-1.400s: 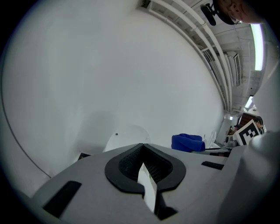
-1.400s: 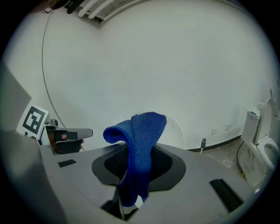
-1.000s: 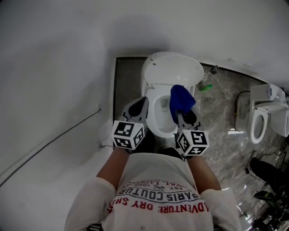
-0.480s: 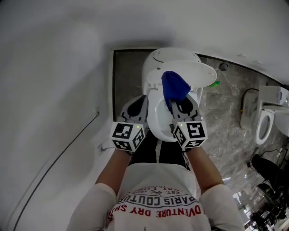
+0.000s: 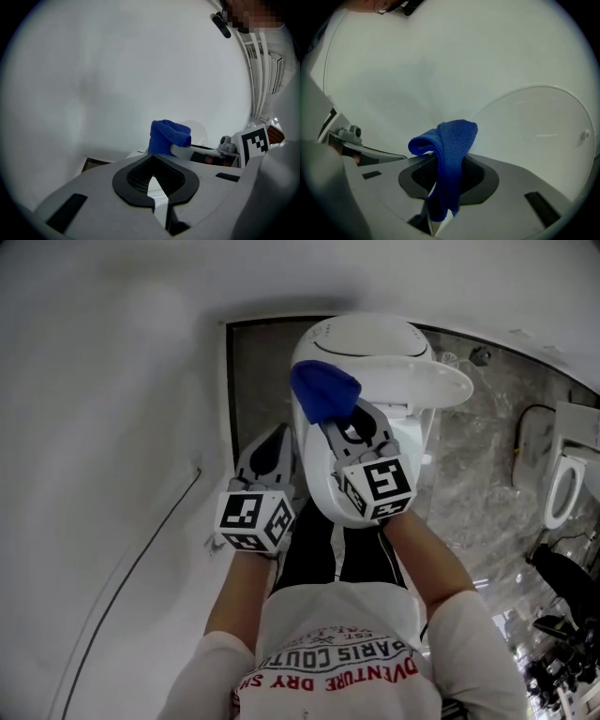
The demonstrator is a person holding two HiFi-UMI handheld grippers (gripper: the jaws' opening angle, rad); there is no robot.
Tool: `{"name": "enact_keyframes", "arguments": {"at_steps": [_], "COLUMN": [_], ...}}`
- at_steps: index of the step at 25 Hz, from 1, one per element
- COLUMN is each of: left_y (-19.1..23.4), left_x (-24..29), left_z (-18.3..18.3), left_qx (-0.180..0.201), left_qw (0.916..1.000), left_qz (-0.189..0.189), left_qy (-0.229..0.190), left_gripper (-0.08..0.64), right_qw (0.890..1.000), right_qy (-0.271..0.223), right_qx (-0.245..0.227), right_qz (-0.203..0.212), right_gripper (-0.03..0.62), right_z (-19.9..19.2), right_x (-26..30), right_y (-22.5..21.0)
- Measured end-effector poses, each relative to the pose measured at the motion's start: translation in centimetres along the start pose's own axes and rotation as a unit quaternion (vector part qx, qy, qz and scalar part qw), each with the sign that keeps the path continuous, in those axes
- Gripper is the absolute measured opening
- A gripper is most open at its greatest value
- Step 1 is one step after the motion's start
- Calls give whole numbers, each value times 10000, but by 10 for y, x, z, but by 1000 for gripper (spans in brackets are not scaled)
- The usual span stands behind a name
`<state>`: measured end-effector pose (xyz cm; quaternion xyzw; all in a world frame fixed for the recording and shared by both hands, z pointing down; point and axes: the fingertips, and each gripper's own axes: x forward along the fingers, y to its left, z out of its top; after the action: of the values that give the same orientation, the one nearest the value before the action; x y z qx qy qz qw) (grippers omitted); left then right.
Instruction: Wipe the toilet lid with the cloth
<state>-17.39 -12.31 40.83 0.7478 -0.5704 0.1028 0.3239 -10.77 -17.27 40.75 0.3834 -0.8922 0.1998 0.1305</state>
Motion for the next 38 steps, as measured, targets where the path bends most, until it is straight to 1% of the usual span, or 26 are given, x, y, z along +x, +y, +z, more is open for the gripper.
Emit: {"name": "enact_keyframes", "arguments": {"at_steps": [3,5,8,11,15,19,21,25,32,38], "left_y": [2,0,-8,-22,-50,-69,-75,-87,-113,-147], "left_x": [6,10,15,20,26,31,33,37,51,73], "left_z": [-2,-3,-8,-5,-1,-5,-8,-12,-10,-8], "left_qx": [-93,-126,-41,36,18,78,93,169,201,200], "left_qw": [9999,9998,9997,9996,9994,9989,9986,9980,9977,9966], "left_qz": [95,83,-16,-107,-250,-319,-335,-352,-442,-634], "left_qy": [61,124,243,253,236,340,399,488,476,489], "left_gripper": [6,6,6,6,6,6,6,6,6,6], "right_qw": [9998,9996,9994,9994,9984,9947,9927,9912,9898,9861], "right_qy": [-49,-60,-47,-68,-143,-228,-279,-362,-383,-219], "right_qx": [-112,-145,-103,-10,120,313,426,504,493,423], "right_qz": [-147,-247,-316,-338,-535,-951,-1091,-1172,-1279,-1592], "right_gripper": [98,98,98,98,98,98,98,98,98,98], "right_z": [2,5,6,12,18,24,26,29,31,28], "right_x": [8,10,10,6,-10,-30,-38,-51,-74,-104], "right_y": [-15,-27,-39,-47,-69,-106,-121,-140,-162,-197]}}
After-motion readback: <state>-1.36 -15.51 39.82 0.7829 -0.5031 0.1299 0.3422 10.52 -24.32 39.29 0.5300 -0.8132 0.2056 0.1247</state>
